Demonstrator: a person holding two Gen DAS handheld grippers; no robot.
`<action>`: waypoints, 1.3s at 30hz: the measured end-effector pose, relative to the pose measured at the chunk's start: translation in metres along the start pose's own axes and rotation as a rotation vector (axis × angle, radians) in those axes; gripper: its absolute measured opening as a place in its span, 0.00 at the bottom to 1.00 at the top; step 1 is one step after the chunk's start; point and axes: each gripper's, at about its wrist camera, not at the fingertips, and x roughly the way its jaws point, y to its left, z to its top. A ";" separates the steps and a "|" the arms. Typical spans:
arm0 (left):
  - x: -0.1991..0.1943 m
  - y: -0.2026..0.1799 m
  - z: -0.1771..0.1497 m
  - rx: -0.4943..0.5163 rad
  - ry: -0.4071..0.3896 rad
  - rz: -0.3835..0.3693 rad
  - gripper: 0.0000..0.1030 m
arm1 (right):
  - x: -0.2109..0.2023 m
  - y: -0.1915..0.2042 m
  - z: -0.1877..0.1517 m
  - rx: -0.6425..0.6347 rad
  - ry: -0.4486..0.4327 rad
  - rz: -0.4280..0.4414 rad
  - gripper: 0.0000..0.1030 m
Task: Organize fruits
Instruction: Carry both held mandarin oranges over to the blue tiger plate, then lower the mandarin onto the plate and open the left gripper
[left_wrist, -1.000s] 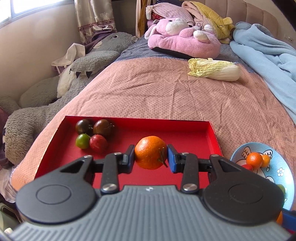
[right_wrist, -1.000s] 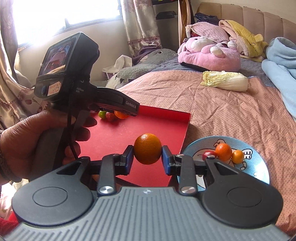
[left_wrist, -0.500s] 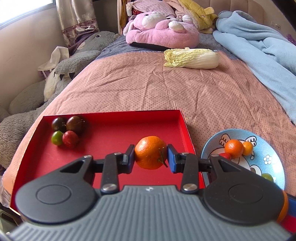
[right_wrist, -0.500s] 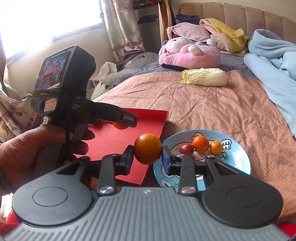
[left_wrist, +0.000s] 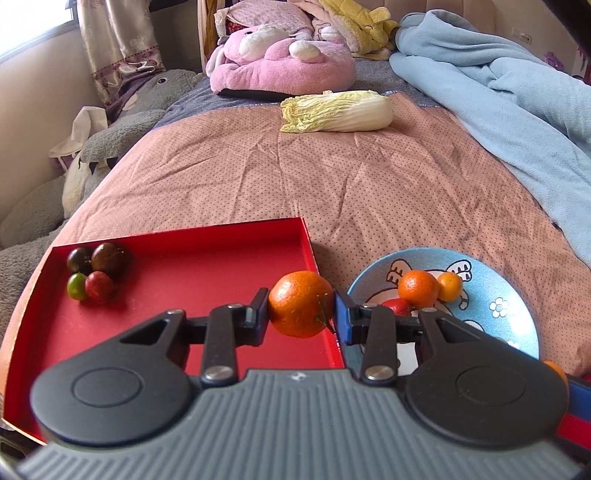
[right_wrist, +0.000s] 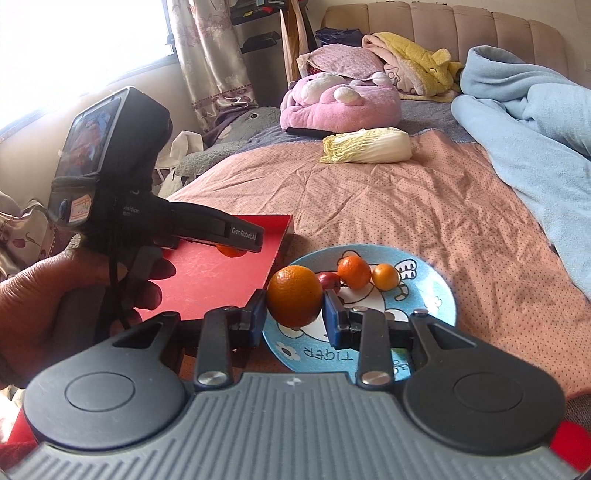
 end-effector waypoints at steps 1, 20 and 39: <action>0.000 -0.002 0.000 0.004 0.001 -0.005 0.38 | 0.000 -0.003 -0.002 0.007 0.003 -0.007 0.37; 0.002 -0.040 -0.016 0.085 0.027 -0.107 0.38 | 0.017 -0.041 -0.024 0.089 0.059 -0.089 0.37; 0.014 -0.067 -0.038 0.140 0.079 -0.180 0.38 | 0.013 -0.048 -0.030 0.107 0.065 -0.107 0.37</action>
